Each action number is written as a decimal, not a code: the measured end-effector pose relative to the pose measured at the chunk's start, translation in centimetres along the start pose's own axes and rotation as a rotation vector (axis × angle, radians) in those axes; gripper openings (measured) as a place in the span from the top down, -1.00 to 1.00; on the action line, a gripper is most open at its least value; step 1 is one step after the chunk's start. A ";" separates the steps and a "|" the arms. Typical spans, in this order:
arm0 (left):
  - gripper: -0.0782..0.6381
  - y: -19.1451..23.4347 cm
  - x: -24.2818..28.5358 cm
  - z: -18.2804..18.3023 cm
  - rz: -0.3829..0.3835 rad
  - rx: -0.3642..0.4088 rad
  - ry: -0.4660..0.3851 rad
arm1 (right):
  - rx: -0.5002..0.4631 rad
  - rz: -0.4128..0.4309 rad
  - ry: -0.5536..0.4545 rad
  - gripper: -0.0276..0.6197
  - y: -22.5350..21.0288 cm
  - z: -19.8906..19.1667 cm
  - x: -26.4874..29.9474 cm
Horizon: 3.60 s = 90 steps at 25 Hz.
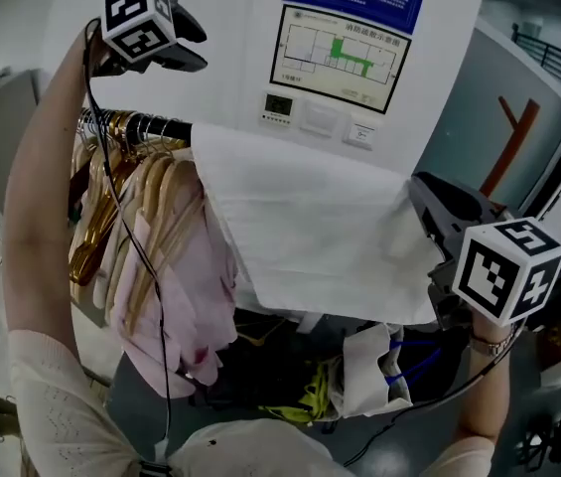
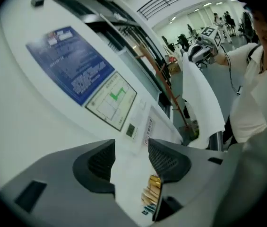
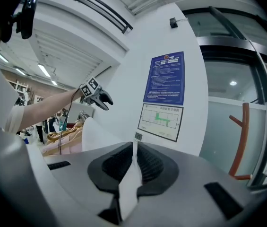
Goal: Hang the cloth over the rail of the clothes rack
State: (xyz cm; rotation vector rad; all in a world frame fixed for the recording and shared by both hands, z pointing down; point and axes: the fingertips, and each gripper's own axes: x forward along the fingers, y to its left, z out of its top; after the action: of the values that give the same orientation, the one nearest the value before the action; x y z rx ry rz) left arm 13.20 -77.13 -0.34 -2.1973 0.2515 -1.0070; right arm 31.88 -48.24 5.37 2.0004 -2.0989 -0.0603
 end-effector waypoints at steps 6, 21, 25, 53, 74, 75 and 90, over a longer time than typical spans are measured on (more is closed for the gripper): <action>0.19 -3.1 -6.0 7.8 0.434 0.126 -0.297 | -0.016 0.005 -0.032 0.77 0.3 0.0 0.0; 0.74 -23.1 -9.7 9.7 0.882 -0.210 -0.528 | -0.083 0.035 -0.209 0.77 1.7 0.1 -2.8; 0.75 -25.2 -5.3 6.1 0.737 -0.539 -0.569 | -0.123 0.043 -0.296 0.77 3.2 -0.5 -5.8; 0.22 -23.4 1.5 1.3 0.392 -1.058 -0.741 | 0.098 -0.176 -0.238 0.58 -10.4 -9.5 -10.9; 0.54 -22.8 1.7 0.5 0.576 -0.892 -0.577 | 0.046 -0.126 -0.178 0.63 -9.1 -10.7 -9.6; 0.66 -22.7 1.4 0.4 0.600 -0.877 -0.565 | 0.034 -0.141 -0.174 0.73 -8.9 -10.6 -9.6; 0.72 -16.9 -4.0 2.0 0.589 -0.673 -0.496 | 0.037 -0.165 -0.274 0.85 -4.6 -8.0 -11.5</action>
State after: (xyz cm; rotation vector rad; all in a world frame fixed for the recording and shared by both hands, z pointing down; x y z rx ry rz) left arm 10.14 -61.88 7.68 -2.6131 1.0439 -0.0235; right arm 38.38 -36.11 10.56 2.2972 -2.0957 -0.3452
